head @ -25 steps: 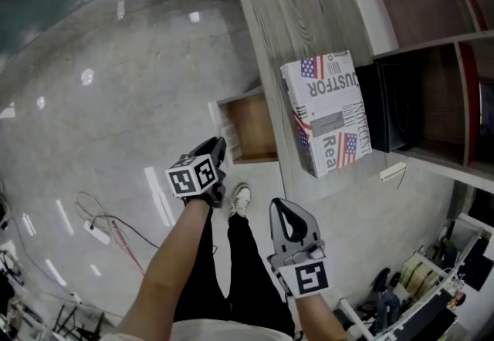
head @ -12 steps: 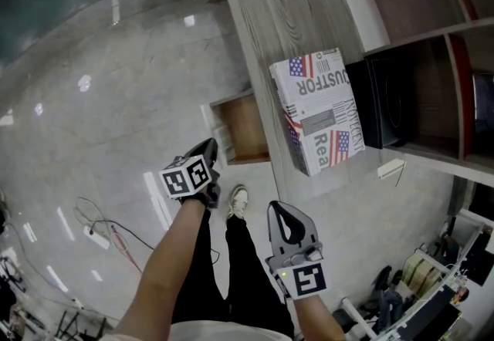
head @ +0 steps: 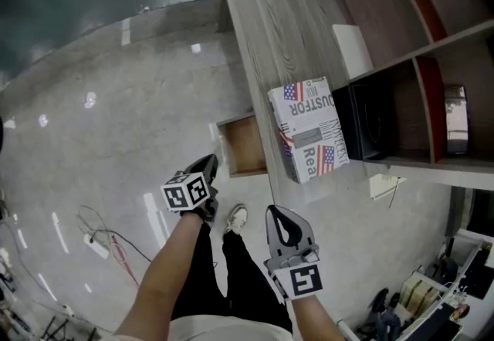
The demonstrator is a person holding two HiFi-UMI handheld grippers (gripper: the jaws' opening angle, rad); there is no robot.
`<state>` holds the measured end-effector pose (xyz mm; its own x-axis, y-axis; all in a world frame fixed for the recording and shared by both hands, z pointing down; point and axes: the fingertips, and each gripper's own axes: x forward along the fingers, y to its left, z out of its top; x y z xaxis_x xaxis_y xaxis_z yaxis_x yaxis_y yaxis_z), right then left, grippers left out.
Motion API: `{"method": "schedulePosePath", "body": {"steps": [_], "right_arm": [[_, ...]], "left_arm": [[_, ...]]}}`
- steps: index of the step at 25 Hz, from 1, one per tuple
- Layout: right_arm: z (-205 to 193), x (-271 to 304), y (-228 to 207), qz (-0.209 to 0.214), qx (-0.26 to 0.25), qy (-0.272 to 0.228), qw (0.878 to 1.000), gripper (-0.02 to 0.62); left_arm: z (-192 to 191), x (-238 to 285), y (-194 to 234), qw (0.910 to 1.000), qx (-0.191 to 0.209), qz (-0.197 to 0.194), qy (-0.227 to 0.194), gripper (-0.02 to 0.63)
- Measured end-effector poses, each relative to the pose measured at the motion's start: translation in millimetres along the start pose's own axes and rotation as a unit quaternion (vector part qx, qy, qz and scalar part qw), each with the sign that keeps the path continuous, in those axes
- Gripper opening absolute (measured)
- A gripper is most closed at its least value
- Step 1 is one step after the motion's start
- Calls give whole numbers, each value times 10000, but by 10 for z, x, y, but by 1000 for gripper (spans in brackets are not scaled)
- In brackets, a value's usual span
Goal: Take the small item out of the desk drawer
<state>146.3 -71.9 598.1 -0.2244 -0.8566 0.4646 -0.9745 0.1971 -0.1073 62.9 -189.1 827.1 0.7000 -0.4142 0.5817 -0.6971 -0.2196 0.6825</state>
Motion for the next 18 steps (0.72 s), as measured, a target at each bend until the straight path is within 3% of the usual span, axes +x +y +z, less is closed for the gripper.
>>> {"method": "schedulePosePath", "body": {"steps": [10,18], "right_arm": [[866,-255,80,-43,-236,-534,9983,21],[1561,-546,117,-3,-478,-1143,9923,21]], "left_arm": [[730,-764,-613,9970,436,-347,-537,17],[1464,-1565,-1222,9834,850,-751,-1419,17]]}}
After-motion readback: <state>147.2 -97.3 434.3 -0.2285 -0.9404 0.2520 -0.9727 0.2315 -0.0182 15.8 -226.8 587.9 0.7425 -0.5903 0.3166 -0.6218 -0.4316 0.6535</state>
